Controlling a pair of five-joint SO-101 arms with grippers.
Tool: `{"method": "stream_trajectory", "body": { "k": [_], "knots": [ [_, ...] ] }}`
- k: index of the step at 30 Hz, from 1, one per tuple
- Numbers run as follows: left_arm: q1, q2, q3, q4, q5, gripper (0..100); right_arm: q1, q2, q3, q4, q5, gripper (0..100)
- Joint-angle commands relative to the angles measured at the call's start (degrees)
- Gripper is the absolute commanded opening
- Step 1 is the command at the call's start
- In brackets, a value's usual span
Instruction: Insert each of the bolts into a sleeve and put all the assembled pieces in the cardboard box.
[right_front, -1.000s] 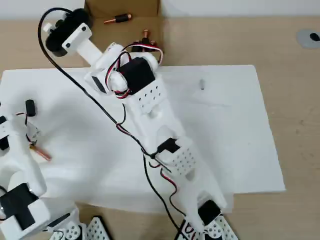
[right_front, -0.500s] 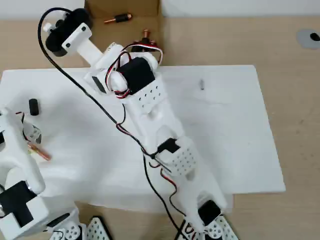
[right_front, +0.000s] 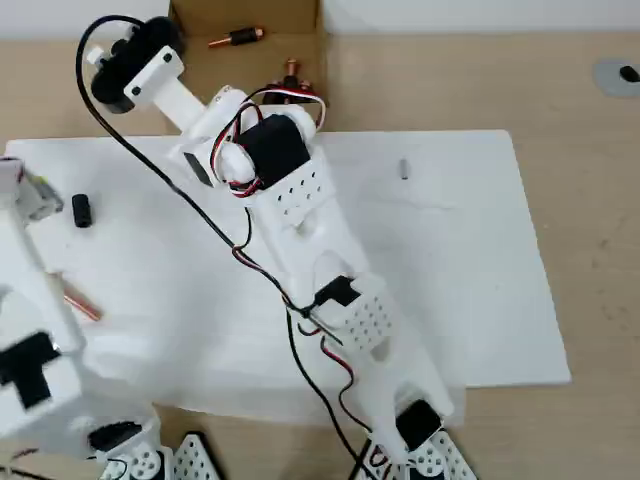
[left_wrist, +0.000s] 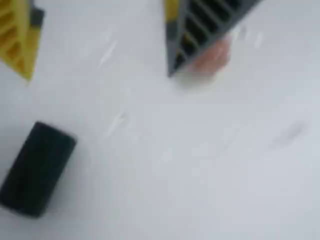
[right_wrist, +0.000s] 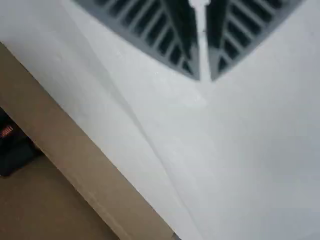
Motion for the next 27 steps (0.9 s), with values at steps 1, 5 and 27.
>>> {"method": "stream_trajectory", "body": {
  "k": [1,5,27],
  "knots": [
    [2.90,10.07,-6.24,-2.02,-6.59,19,-0.66,-4.44,-2.15,0.88,0.26,1.5],
    [4.57,20.26,-12.92,0.35,-7.47,19,-0.57,-4.44,-2.15,0.88,0.26,1.5],
    [8.18,21.85,-23.74,-0.18,-11.34,19,-0.48,-4.18,-1.89,0.88,0.44,1.2]
  ]
}}
